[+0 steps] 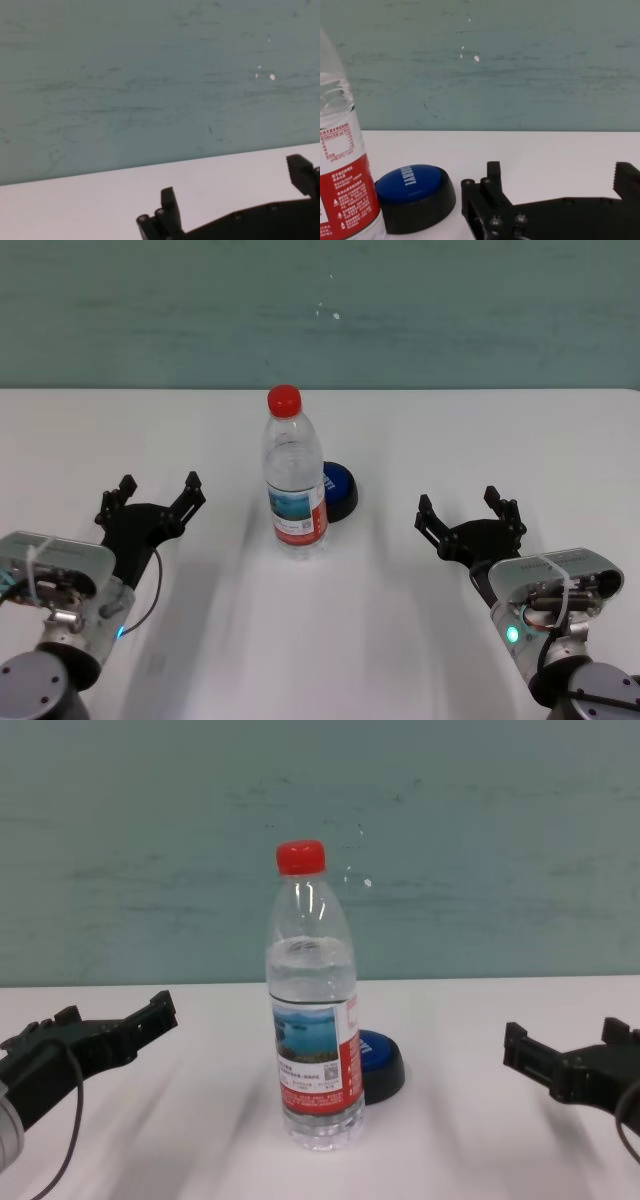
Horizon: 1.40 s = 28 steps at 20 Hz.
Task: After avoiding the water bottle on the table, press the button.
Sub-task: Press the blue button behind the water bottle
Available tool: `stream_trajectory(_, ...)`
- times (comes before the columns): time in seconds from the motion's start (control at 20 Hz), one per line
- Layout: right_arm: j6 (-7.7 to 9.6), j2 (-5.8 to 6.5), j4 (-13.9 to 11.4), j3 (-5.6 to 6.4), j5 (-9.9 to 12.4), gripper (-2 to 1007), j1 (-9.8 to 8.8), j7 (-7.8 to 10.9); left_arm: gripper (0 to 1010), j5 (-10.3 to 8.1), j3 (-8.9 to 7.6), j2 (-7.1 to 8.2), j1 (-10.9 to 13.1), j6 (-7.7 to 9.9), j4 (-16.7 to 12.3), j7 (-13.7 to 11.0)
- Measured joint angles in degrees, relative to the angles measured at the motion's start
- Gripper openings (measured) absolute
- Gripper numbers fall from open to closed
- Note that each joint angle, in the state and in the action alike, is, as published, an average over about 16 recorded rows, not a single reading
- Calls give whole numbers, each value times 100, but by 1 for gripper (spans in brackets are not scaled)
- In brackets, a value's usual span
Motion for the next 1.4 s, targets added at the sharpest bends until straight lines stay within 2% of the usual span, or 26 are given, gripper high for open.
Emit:
stream_trajectory(1.05,0,0,0,0,0,1004,0,0,1010,0,0,0,1,-1,0,-3)
stream_trajectory(1.4,0,0,0,0,0,1004,0,0,1010,-18,-40,-19,36,-19,-27,-93)
